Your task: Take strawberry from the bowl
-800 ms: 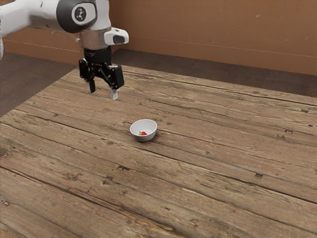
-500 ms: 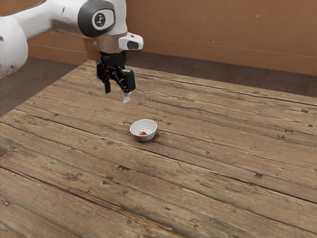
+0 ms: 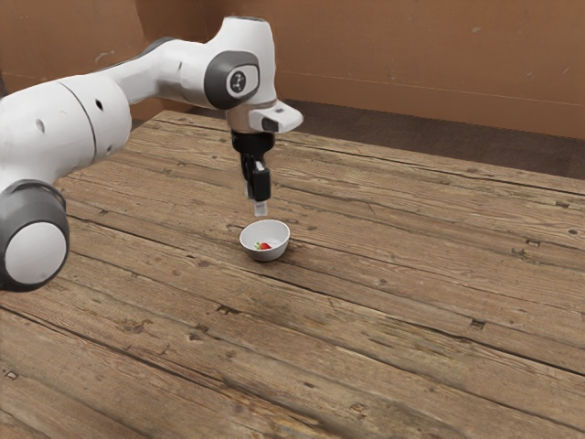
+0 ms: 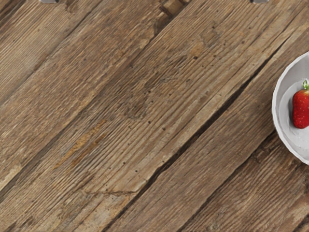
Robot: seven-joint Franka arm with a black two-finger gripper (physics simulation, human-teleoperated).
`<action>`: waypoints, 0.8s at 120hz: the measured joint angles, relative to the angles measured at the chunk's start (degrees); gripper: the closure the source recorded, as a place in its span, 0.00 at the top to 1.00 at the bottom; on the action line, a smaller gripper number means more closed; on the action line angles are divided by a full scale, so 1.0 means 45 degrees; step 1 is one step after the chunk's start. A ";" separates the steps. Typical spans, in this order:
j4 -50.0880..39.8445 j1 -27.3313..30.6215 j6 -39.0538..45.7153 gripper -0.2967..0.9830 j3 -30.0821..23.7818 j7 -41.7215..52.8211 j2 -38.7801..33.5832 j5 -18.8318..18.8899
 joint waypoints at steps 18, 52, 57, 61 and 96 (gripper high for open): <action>-0.0384 0.0495 0.1916 0.59 0.0034 0.1488 0.0857 -0.0132; -0.0983 0.0837 0.5225 0.54 0.0303 0.3799 0.1674 -0.0146; -0.0824 0.0844 0.5468 0.54 0.0321 0.4059 0.1896 -0.0162; -0.0741 0.0852 0.5628 0.54 0.0379 0.4255 0.2023 -0.0175; -0.0051 0.0998 0.5621 0.52 0.0804 0.5498 0.2932 -0.0283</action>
